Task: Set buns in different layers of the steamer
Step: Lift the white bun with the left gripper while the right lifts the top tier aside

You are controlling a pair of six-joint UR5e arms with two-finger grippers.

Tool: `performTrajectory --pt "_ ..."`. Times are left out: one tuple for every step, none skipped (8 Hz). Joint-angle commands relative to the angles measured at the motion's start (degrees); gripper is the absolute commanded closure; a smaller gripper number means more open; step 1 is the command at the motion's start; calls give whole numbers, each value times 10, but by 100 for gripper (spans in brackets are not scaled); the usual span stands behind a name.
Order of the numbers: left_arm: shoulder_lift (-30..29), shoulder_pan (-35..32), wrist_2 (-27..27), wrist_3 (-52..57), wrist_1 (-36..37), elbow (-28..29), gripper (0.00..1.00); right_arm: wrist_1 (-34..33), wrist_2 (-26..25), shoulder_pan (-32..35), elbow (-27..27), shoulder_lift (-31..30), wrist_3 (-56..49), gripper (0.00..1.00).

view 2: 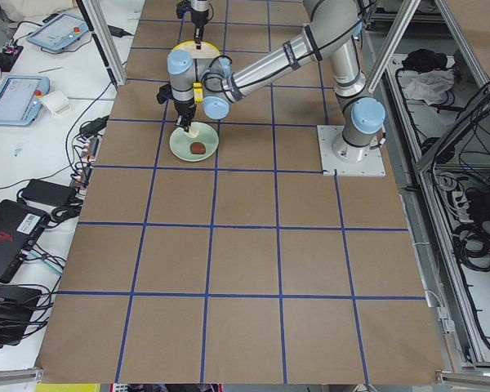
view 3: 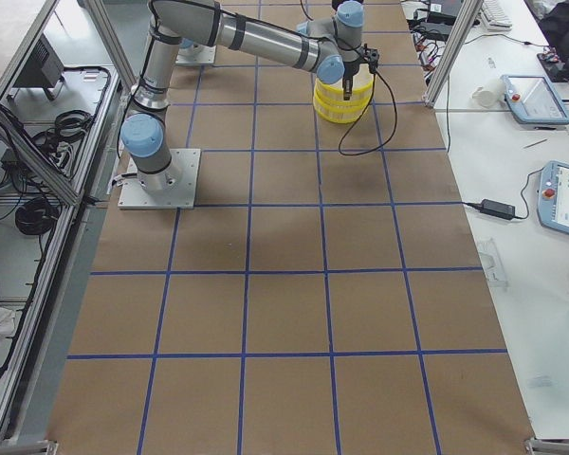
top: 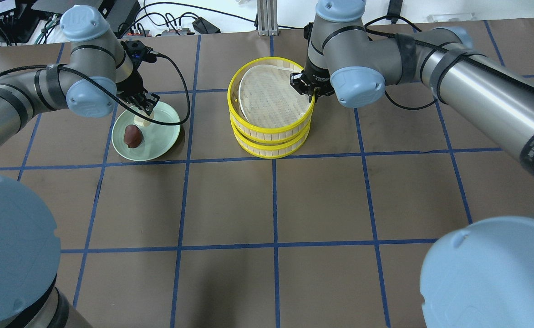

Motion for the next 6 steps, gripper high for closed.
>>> performTrajectory --pt "36 -9 -1 -49 4 2 100 52 -3 -33 -3 -45 -58 98" --pt "46 -27 -6 -91 5 2 100 75 -3 -65 -3 -64 -94 98" --pt "53 -49 -20 -133 28 3 100 103 -6 -101 -3 -86 -141 100" --pt "52 -71 -34 -174 57 3 100 126 -9 -137 -3 -107 -196 100" --pt "53 -99 -50 -194 63 5 100 144 -9 -175 -3 -117 -248 100" --pt "48 -128 -74 -212 84 4 100 161 -1 -211 -3 -123 -280 100"
